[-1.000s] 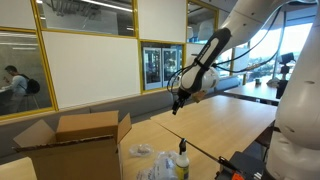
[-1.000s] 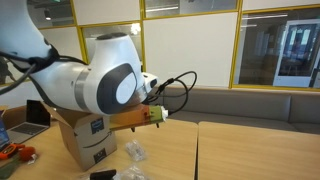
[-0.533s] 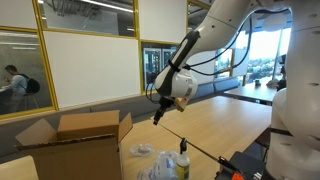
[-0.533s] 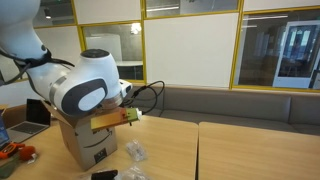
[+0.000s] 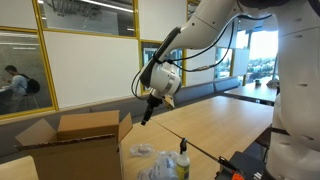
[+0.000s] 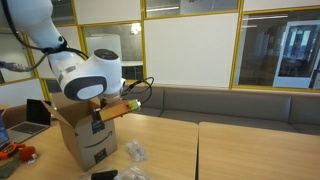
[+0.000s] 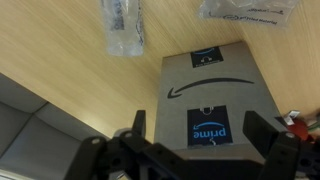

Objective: Pick up the plastics and put them in the box

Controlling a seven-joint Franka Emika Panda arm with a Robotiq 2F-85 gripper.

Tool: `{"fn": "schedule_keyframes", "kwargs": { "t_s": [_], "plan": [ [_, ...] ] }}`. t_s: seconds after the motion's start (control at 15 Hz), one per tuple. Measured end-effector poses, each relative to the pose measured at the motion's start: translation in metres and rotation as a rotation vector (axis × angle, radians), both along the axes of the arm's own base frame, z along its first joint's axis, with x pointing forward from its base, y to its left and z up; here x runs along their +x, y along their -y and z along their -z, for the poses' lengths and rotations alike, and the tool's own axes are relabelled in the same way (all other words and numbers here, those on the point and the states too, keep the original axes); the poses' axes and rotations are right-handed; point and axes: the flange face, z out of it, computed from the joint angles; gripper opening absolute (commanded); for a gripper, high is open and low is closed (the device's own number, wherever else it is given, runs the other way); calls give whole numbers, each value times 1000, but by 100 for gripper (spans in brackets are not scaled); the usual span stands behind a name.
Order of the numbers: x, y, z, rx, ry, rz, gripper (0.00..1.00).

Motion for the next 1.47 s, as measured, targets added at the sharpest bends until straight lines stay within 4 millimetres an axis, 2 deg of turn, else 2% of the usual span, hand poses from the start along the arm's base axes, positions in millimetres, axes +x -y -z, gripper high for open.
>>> {"fn": "schedule_keyframes", "kwargs": {
  "t_s": [0.13, 0.27, 0.67, 0.87, 0.93, 1.13, 1.47],
  "plan": [
    [8, 9, 24, 13, -10, -52, 100],
    [14, 26, 56, 33, -29, -94, 100],
    [30, 89, 184, 74, -113, -165, 100],
    [47, 105, 246, 81, -147, -171, 100],
    [55, 107, 260, 75, -149, -180, 100],
    [83, 113, 284, 51, -136, -205, 100],
    [122, 110, 281, 17, -100, -240, 100]
  ]
}}
